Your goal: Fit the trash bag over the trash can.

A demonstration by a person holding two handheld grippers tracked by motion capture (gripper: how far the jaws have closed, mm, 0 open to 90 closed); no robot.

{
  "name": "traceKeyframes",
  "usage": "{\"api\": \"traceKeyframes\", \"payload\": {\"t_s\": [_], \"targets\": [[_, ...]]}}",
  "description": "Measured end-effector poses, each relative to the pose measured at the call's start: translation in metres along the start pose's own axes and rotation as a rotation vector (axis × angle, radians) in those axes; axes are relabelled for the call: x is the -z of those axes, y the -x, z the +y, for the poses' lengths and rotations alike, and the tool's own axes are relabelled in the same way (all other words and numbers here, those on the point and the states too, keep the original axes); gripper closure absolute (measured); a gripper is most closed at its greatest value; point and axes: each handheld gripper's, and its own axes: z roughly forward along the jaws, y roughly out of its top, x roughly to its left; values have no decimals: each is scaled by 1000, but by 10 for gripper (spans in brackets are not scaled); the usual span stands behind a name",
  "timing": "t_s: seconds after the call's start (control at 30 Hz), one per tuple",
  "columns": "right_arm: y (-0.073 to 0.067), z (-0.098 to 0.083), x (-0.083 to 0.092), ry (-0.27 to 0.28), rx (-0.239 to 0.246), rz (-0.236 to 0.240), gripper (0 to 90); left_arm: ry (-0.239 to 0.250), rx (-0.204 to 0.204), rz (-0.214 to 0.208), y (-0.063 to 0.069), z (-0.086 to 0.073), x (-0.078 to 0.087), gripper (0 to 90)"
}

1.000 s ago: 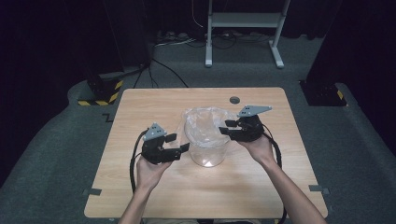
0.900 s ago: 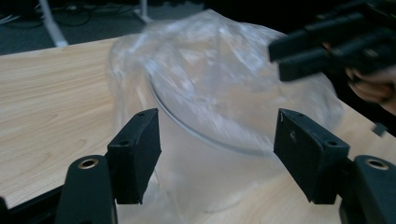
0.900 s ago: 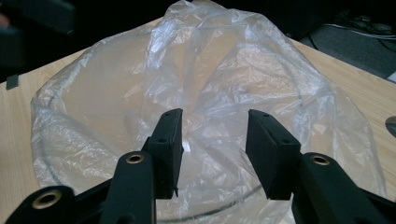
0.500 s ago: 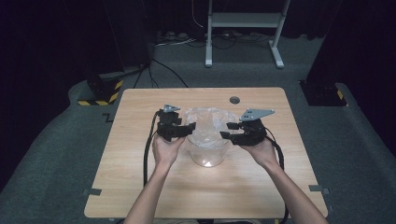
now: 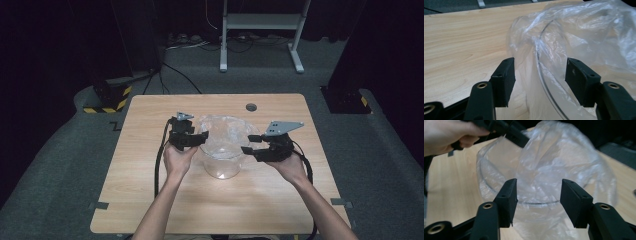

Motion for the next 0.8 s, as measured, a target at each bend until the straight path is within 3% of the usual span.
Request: {"api": "traceKeyframes", "payload": {"t_s": [0.07,0.23,0.43,0.57,0.73,0.8], "targets": [[3,4,3,34,-12,-28,496,6,-2,-4,0,0,0,411],[19,18,-3,76,-105,-101,544,33,-7,-11,-2,2,3,406],[43,24,-20,56,-169,-164,633,97,7,-21,-8,11,10,448],[52,23,-28,32,-186,-168,665,99,9,-33,-14,19,7,458],[60,22,-35,4,-207,-138,713,103,-13,-68,-19,31,-3,472],[64,20,-36,1,-225,-116,752,90,-9,-94,-21,35,-9,520]]}}
